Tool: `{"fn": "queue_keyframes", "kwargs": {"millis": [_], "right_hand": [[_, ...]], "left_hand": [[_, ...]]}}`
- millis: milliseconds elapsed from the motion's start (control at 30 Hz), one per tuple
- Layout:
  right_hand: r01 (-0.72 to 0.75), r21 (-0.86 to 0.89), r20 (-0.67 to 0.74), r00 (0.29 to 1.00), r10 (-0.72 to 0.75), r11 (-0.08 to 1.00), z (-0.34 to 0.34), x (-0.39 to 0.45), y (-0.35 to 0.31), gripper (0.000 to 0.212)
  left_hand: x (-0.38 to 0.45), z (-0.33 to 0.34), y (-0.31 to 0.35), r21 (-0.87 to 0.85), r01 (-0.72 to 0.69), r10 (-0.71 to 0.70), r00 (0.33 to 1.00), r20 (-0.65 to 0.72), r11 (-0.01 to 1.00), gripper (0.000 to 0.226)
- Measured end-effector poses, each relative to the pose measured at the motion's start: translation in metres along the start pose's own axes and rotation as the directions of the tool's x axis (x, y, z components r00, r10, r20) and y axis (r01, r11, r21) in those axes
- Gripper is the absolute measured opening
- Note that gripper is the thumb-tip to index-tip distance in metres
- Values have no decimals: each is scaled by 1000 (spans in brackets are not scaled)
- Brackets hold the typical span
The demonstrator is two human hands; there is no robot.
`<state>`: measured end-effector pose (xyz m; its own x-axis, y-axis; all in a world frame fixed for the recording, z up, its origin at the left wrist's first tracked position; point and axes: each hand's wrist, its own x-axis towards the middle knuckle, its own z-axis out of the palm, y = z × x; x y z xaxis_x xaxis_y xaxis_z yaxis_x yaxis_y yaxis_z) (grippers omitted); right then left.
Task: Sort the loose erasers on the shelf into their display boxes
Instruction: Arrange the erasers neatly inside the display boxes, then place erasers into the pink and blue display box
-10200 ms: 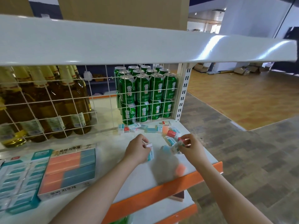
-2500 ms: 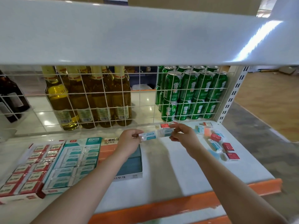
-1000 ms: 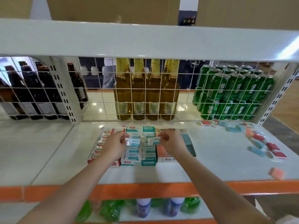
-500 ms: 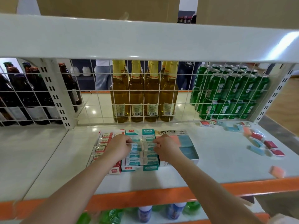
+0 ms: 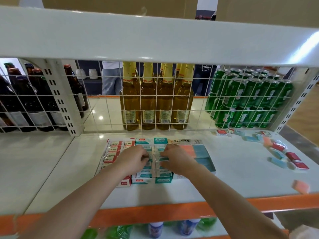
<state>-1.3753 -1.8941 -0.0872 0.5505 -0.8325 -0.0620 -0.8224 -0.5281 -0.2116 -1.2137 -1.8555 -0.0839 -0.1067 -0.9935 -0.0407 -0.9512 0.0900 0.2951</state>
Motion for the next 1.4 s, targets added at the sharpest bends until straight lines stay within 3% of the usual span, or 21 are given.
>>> {"fn": "queue_keyframes", "kwargs": {"millis": [233, 500, 867, 1400], "right_hand": [[57, -34, 50, 997, -56, 998, -1, 0, 5, 26], [101, -52, -14, 995, -102, 993, -7, -7, 15, 25], [-194, -32, -73, 979, 192, 980, -30, -45, 110, 27], [-451, -36, -127, 887, 444, 892, -46, -95, 280, 36]], "left_hand": [[-2, 0, 0, 5, -14, 14, 1000, -4, 1000, 25], [1, -2, 4, -4, -15, 15, 1000, 25, 1000, 26], [37, 7, 72, -43, -125, 126, 992, 22, 991, 23], [129, 67, 212, -79, -210, 216, 974, 73, 975, 35]]}}
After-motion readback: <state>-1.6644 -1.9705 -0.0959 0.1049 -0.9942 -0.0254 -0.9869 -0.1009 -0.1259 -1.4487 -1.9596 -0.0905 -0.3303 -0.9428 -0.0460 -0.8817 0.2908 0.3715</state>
